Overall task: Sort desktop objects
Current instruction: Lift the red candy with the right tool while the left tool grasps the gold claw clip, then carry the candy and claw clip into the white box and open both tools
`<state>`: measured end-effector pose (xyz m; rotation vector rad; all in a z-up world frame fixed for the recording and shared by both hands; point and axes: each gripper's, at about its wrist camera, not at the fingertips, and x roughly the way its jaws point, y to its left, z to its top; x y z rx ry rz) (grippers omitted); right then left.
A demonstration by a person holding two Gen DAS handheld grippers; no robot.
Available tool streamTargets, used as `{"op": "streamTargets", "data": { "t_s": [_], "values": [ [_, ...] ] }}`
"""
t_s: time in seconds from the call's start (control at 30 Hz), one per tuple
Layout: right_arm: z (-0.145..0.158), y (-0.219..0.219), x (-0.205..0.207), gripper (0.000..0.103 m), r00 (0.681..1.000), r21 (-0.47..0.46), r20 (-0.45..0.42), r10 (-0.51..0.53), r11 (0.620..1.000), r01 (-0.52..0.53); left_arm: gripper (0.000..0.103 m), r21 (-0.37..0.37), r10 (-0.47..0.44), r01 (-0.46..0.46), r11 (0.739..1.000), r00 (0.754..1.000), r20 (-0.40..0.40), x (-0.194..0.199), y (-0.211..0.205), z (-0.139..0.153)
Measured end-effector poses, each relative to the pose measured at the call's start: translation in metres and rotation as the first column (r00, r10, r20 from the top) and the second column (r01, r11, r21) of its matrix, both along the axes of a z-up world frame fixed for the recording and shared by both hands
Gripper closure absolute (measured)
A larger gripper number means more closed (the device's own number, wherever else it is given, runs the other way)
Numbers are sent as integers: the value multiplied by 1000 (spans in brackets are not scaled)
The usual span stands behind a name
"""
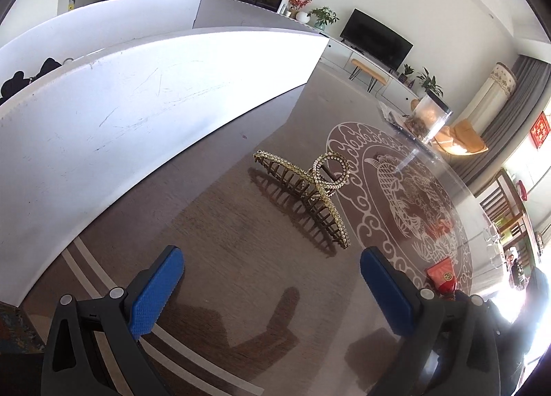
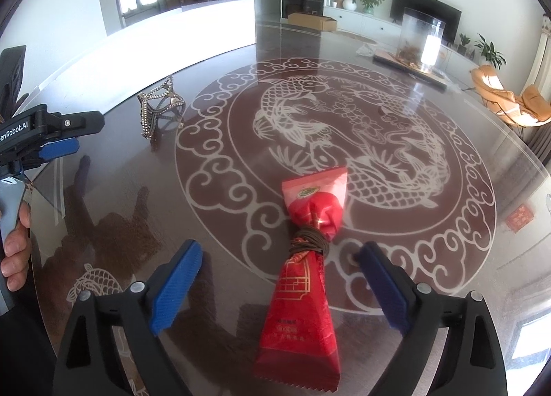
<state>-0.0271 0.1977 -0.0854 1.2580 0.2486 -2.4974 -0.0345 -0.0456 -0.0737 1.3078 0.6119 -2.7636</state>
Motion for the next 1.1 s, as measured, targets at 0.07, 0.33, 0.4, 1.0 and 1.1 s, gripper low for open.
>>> {"op": "streamTargets", "data": {
  "t_s": [0.07, 0.33, 0.4, 1.0, 1.1],
  "values": [
    [0, 0, 0, 10, 1000, 0, 0, 0, 1000, 0, 0, -1, -12, 12, 1000, 1000, 11, -5, 3, -2],
    [0, 0, 0, 10, 1000, -1, 0, 0, 1000, 0, 0, -157, -88, 99, 983, 993, 73, -62, 39, -5],
    [0, 0, 1, 10, 1000, -2, 0, 0, 1000, 0, 0, -221, -61, 85, 971, 992, 115, -78, 46, -10],
    [9, 31, -9, 10, 996, -136, 85, 7, 991, 5, 48, -225, -299, 293, 929, 954, 10, -33, 29, 12],
    [13, 28, -11, 17, 995, -96, 96, 41, 995, -32, 48, -222, -317, 307, 925, 948, -10, -23, 36, 18]
  ]
}}
